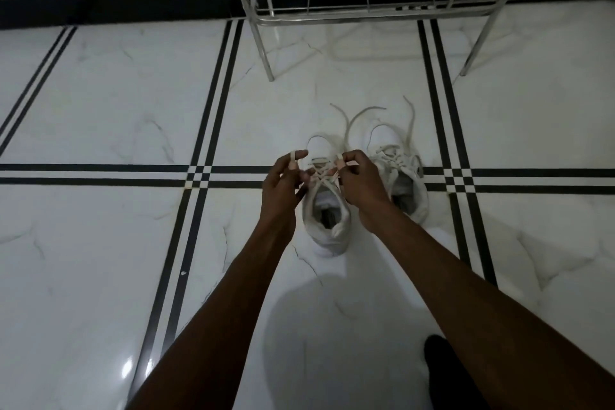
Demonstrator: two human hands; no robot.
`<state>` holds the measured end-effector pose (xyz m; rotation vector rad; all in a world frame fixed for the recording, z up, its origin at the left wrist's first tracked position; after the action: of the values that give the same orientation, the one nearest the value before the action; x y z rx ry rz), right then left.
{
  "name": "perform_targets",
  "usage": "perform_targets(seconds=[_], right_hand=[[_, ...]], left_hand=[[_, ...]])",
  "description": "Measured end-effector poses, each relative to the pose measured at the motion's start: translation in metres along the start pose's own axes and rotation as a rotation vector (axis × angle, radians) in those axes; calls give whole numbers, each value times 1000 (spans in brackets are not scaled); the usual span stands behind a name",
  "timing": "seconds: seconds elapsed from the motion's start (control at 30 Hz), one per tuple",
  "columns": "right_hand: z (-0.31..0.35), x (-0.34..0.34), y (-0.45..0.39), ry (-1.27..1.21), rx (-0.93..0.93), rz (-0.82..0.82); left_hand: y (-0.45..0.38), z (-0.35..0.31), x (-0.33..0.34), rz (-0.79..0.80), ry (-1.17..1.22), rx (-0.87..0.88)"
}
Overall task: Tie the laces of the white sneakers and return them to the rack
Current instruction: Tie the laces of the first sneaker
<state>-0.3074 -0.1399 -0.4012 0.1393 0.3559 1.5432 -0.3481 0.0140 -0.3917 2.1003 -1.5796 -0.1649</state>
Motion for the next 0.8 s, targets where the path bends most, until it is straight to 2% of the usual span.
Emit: perform_targets(seconds=[0.1,0.2,0.27,0.37,0.5,0.7,0.8], right_hand=[[-2,-5,1,-94,25,-10],[-1,-7,2,-112,32,14],[5,-6,3,-94,-11,40],[11,-1,3,-56,-44,76],[12,3,0,-10,-60,73],[9,2,-1,-10,-32,45],[-1,3,4,16,-33,89]], left_hand=[[4,-15,5,81,11,118],[8,-21,9,138,54,119],[12,-22,10,131,95,70],[17,-31,7,144,128,106],[14,-40,5,130,9,175],[-15,-29,-19,-136,73,2],[-7,-12,-13,-73,-157,-105]])
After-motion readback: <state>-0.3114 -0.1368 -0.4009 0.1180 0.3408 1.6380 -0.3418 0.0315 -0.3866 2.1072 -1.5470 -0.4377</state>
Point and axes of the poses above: each hand's wrist, its own y-axis away from the middle knuckle, its own x-axis out of the palm, z = x × y, the point moved 6 cm from there along -y, towards the middle knuckle, and after that the axes turned 6 degrees about -x, right-handed, at the moved point
